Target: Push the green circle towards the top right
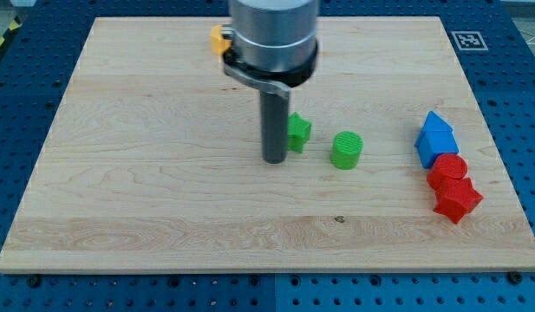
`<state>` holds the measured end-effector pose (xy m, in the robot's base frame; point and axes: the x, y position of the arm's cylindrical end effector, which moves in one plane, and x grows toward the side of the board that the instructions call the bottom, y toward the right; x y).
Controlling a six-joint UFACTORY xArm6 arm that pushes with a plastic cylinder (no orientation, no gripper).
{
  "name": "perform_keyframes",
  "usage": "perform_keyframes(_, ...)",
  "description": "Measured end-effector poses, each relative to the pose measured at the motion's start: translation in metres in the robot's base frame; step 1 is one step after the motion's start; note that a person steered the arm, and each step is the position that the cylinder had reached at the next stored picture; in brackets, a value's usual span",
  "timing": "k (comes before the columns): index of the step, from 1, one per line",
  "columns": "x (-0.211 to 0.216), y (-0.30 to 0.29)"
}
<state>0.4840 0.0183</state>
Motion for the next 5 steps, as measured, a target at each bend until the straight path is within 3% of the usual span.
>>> perform_keyframes(1,0.0,0.046)
perform_keyframes(3,0.047,0.067)
perform_keyframes(5,0.03,0.129)
